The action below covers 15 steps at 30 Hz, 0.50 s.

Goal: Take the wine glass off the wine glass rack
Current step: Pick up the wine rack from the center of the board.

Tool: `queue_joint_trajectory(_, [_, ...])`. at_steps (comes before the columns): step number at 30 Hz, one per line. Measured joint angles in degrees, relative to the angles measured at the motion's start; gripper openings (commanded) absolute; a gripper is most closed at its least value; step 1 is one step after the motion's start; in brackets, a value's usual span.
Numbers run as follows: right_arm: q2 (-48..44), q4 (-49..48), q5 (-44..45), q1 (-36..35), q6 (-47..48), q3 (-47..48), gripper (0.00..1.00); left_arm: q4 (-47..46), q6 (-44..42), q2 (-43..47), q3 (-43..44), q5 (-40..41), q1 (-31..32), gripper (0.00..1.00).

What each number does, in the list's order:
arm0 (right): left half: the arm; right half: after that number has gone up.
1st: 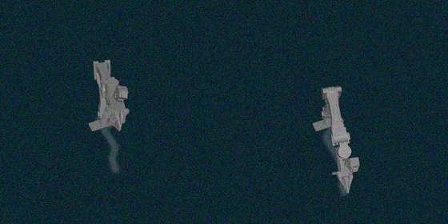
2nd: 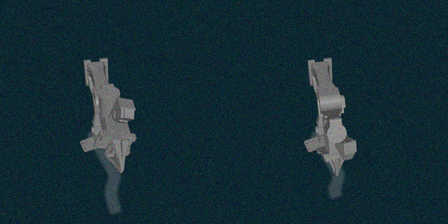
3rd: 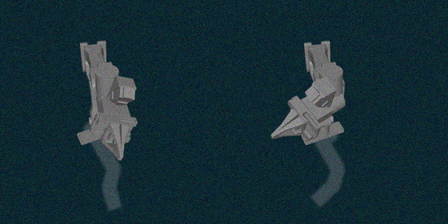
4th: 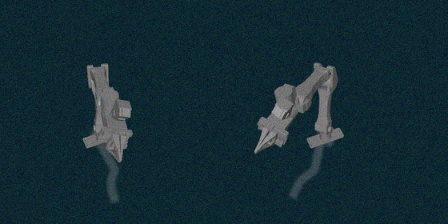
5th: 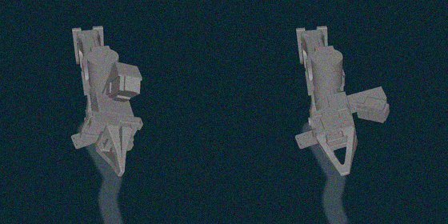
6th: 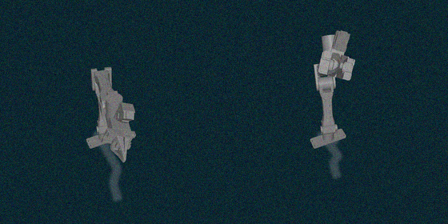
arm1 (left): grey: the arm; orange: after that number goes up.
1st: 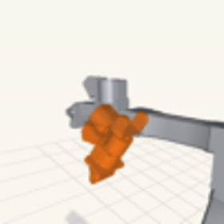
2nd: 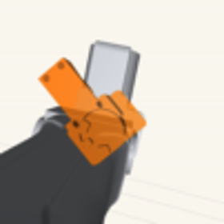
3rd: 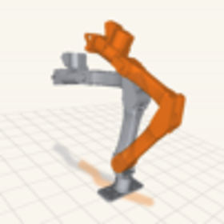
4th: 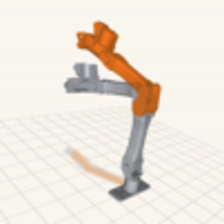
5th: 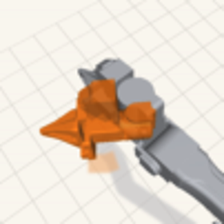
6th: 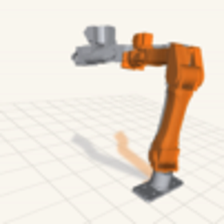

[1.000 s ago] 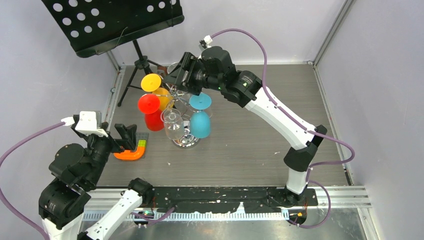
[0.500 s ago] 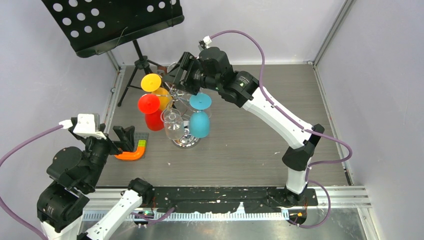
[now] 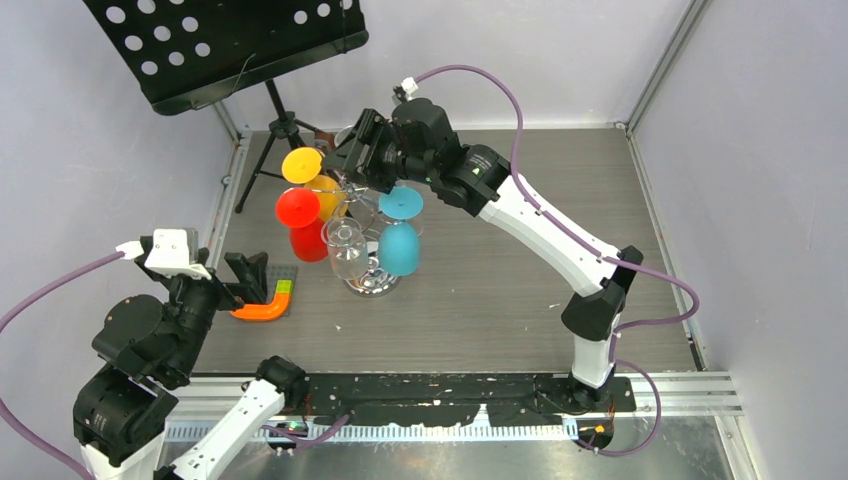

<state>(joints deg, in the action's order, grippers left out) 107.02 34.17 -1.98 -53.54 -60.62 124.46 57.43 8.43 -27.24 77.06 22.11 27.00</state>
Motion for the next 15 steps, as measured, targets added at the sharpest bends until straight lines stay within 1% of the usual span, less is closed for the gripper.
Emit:
queue_joint_trajectory(5, [0.35, -0.50, -0.04, 0.00, -0.46, -0.33, 0.65, 0.00, -0.13, 0.00, 0.00, 0.07, 0.00, 0.97])
queue_joint_trajectory(15, [1.70, -1.31, -0.24, 0.00, -1.36, -0.28, 0.59, 0.02, -0.37, 0.00, 0.00, 0.46, 0.00, 0.97])
